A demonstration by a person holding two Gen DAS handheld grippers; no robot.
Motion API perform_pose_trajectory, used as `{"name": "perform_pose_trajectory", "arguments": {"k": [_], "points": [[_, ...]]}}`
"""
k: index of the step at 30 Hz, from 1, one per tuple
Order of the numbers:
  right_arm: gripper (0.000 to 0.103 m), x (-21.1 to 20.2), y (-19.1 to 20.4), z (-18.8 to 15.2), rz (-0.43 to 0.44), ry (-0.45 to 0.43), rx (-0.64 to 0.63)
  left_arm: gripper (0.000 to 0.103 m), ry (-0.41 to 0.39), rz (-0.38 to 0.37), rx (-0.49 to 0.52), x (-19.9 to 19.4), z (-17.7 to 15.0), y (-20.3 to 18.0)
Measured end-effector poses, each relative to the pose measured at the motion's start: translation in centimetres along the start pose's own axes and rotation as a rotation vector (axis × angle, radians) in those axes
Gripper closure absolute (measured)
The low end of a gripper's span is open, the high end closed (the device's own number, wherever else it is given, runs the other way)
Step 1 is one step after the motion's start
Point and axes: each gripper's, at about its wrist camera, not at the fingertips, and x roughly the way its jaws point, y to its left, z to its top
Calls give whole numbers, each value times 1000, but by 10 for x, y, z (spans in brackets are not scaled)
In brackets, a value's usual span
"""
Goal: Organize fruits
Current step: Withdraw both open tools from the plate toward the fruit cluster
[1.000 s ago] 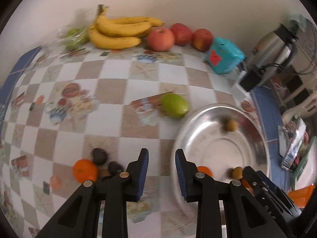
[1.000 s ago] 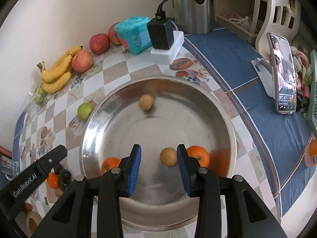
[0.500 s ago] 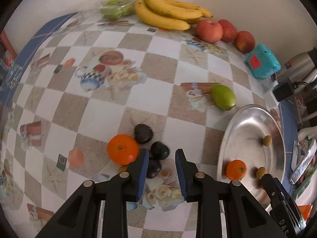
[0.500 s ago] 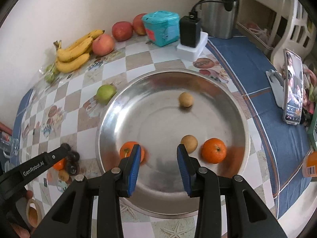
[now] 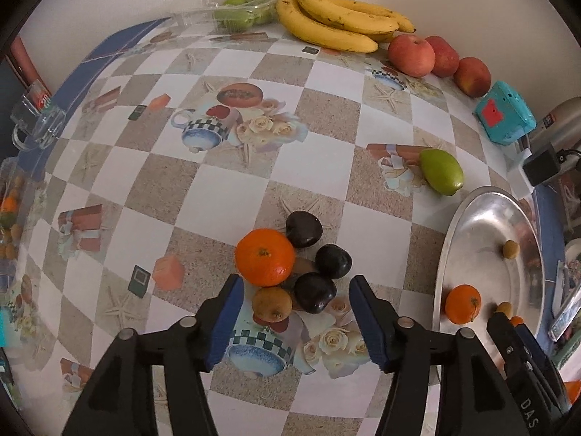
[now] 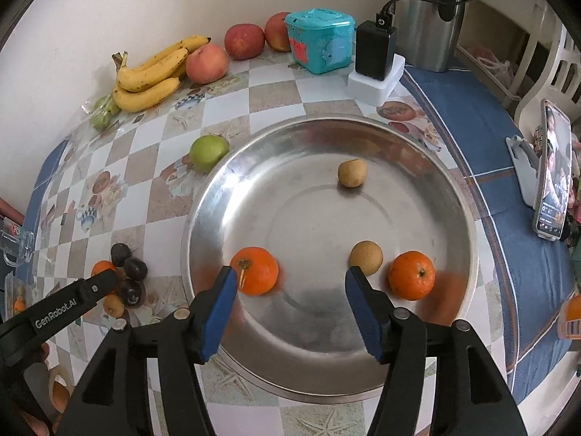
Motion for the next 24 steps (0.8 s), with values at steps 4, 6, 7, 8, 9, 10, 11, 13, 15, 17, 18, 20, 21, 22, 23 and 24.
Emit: {"name": "perform_pose_trajectory", "arguments": {"k": [4, 6, 7, 8, 9, 10, 11, 13, 15, 17, 18, 20, 21, 22, 23, 24], "points": [[31, 0, 0, -2, -5, -3, -8, 28, -7, 15, -19, -1, -2, 3], [31, -1, 1, -2, -3, -4, -12, 24, -8, 23, -34, 0, -3, 6], [31, -1, 2, -2, 2, -5, -17, 21, -7, 26, -43, 0, -3, 7], [30, -2, 3, -2, 4, -7, -22, 19, -5, 28, -51, 1, -4, 9], [27, -2, 4, -2, 4, -10, -28, 18, -3, 29, -59, 1, -4, 10], [26, -3, 5, -2, 3, -11, -33, 18, -1, 30, -66, 1, -4, 12], [26, -3, 6, -2, 2, -12, -38, 17, 0, 31, -72, 1, -4, 13], [26, -3, 8, -3, 2, -12, -47, 12, -8, 37, -75, 0, -4, 14], [26, -2, 11, -4, 3, -10, -59, 3, -18, 48, -79, -1, -5, 16], [26, -2, 12, -4, 2, -10, -64, 0, -29, 54, -82, -3, -5, 17], [26, -2, 13, -5, 1, -12, -65, 0, -31, 58, -80, -3, -5, 17], [23, -2, 13, -5, 0, -14, -71, 0, -33, 65, -83, -3, -5, 18], [14, -2, 14, -6, -1, -14, -71, 0, -33, 66, -82, -3, -5, 18], [11, -1, 14, -6, -1, -15, -71, 0, -35, 70, -82, -3, -5, 18], [11, -2, 14, -6, 1, -21, -72, 0, -36, 72, -83, -4, -5, 18], [11, -2, 15, -6, 1, -24, -73, 0, -37, 72, -84, -4, -5, 18]]}}
